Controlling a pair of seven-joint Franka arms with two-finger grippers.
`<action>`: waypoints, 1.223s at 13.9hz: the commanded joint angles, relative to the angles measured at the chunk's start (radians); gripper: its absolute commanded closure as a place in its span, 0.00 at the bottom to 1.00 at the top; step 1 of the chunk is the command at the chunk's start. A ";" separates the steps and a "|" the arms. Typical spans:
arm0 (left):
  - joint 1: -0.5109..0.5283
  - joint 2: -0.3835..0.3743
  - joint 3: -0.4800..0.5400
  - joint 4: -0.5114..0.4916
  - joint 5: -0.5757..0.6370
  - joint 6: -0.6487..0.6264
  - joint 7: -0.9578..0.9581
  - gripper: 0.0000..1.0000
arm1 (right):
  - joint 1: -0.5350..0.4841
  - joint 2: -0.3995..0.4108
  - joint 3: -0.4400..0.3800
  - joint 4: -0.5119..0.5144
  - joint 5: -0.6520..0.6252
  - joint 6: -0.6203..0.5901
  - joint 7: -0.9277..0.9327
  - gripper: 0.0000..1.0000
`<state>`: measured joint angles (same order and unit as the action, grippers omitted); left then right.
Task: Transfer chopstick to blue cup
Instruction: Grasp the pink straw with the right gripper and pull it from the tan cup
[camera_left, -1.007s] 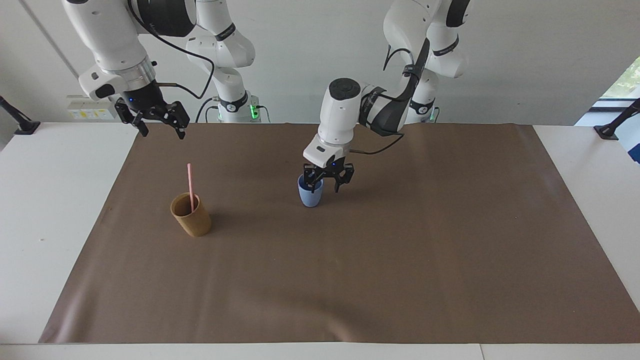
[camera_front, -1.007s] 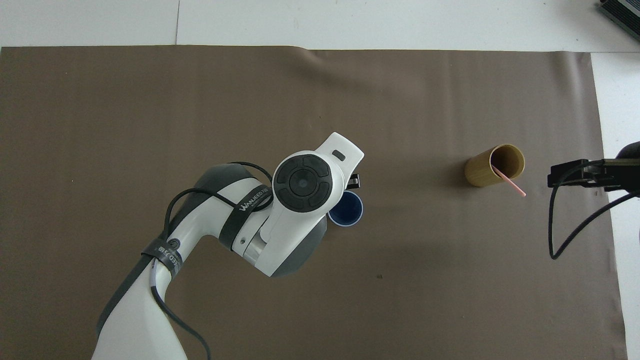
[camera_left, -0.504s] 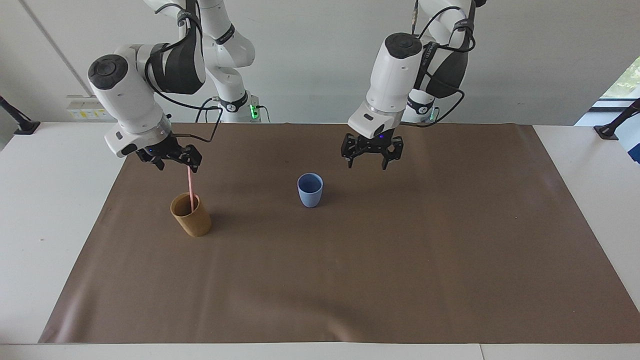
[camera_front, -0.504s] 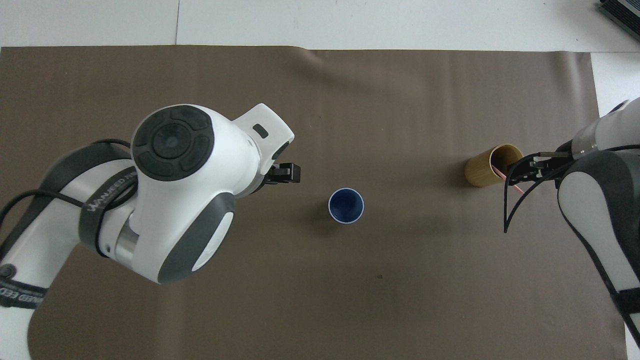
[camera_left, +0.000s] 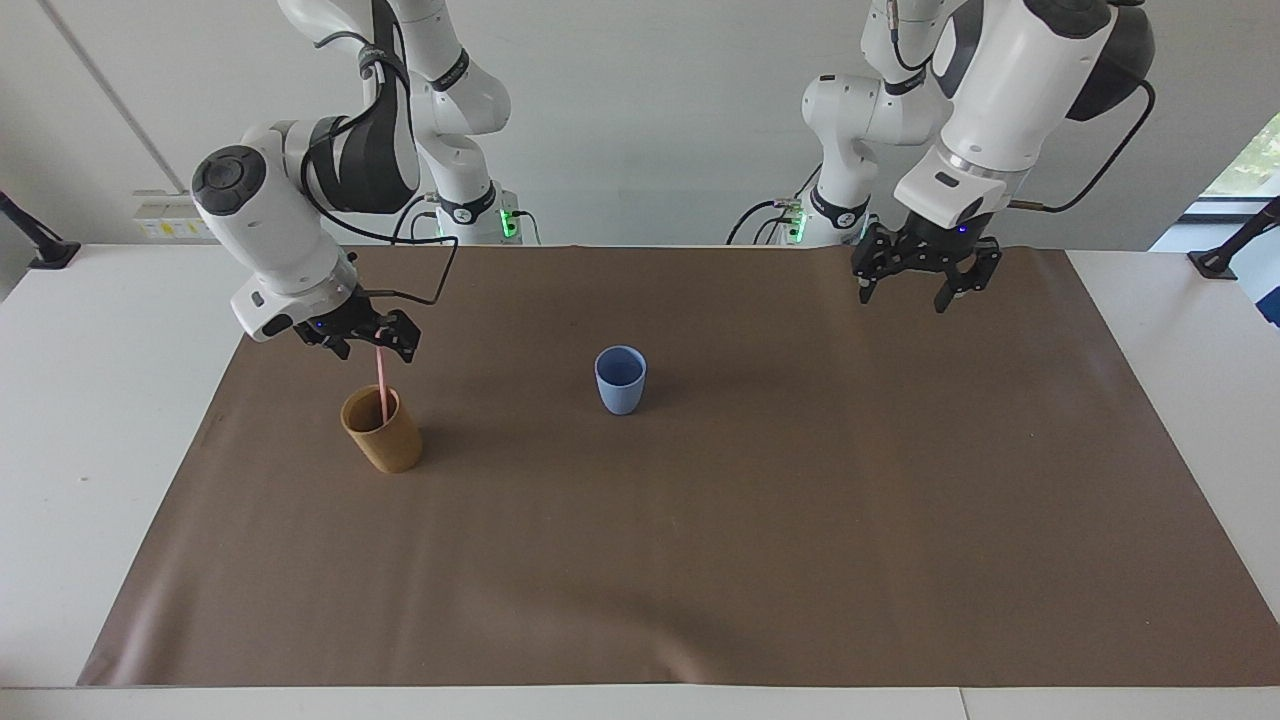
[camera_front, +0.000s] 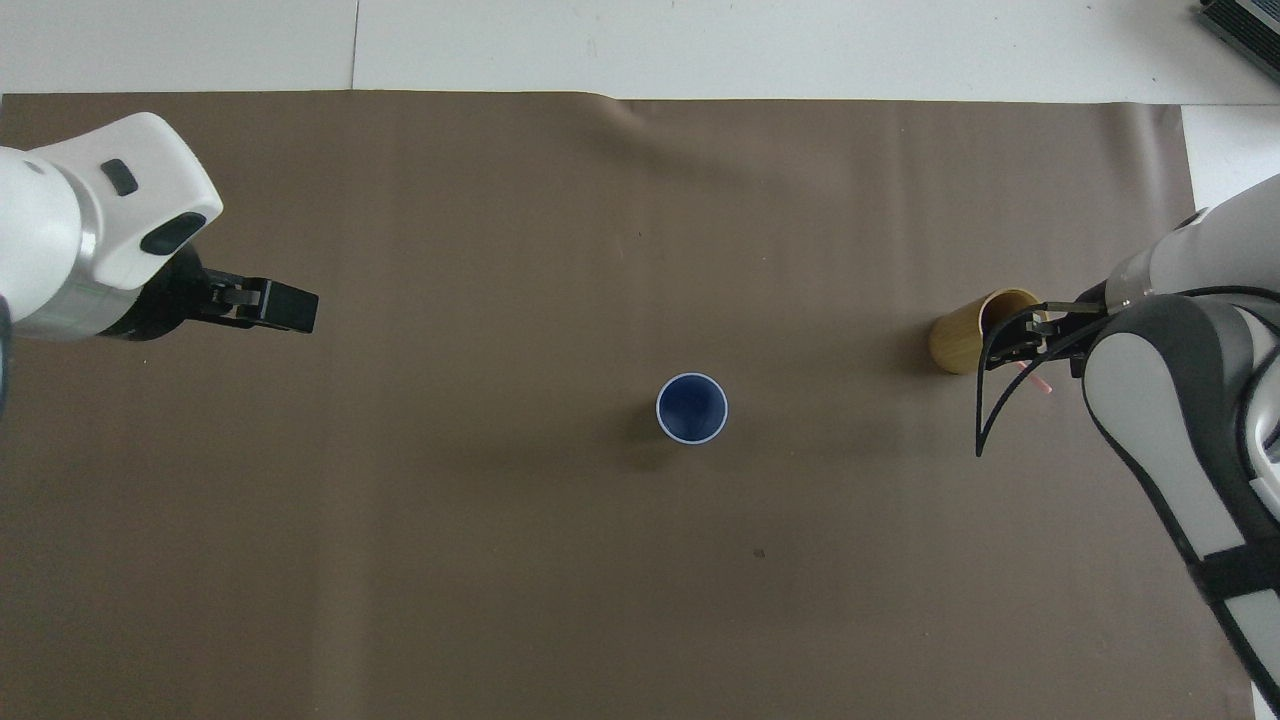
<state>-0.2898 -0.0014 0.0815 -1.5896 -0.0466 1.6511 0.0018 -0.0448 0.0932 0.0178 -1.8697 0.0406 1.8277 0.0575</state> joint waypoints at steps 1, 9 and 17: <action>0.092 0.004 -0.012 0.059 0.017 -0.109 0.087 0.00 | -0.016 -0.026 0.001 -0.046 0.015 -0.010 -0.034 0.16; 0.146 -0.034 -0.015 0.059 0.025 -0.205 0.145 0.00 | -0.018 -0.018 0.002 -0.034 0.009 -0.007 -0.036 0.61; 0.153 -0.048 -0.016 0.056 0.037 -0.194 0.138 0.00 | -0.020 -0.010 0.002 -0.005 0.010 -0.030 -0.033 1.00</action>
<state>-0.1550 -0.0388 0.0739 -1.5377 -0.0260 1.4709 0.1326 -0.0509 0.0892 0.0139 -1.8907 0.0405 1.8219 0.0435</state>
